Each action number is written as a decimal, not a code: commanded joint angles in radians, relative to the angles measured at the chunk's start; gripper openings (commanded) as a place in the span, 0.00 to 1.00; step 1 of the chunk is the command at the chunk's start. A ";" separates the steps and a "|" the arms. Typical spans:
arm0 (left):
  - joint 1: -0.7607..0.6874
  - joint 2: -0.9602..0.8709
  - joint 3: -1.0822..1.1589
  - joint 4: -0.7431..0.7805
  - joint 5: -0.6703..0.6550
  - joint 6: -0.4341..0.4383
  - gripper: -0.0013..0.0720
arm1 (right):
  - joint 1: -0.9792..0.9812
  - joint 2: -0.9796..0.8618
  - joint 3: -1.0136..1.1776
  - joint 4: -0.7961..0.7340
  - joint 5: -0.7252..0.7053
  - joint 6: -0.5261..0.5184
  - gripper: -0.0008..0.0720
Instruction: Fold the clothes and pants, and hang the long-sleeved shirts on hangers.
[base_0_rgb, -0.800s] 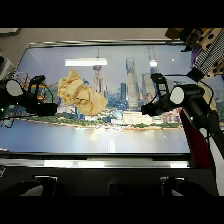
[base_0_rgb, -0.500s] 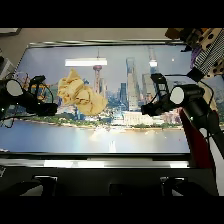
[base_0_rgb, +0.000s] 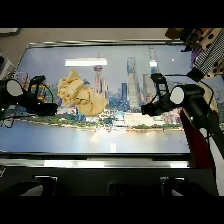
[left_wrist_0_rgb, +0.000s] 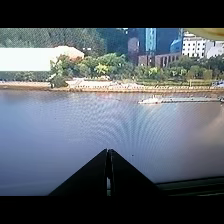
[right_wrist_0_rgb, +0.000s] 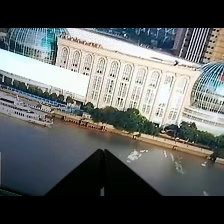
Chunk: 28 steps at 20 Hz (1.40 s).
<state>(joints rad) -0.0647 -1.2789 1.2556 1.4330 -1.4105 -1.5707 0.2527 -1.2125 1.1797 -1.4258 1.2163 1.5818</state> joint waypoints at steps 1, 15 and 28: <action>0.001 -0.001 0.000 0.000 0.000 0.000 0.04 | 0.001 -0.001 0.001 0.000 0.000 0.000 0.06; -0.015 -0.259 0.207 -0.044 0.451 -0.241 0.90 | 0.001 -0.001 0.001 0.000 -0.004 0.000 0.06; -0.045 -0.604 0.503 -0.186 0.272 -0.099 0.03 | 0.001 0.000 0.001 0.014 -0.014 0.022 0.06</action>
<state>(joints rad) -0.1013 -1.8900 1.7115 1.3323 -1.0283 -1.7615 0.2527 -1.2125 1.1797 -1.4239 1.1957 1.5856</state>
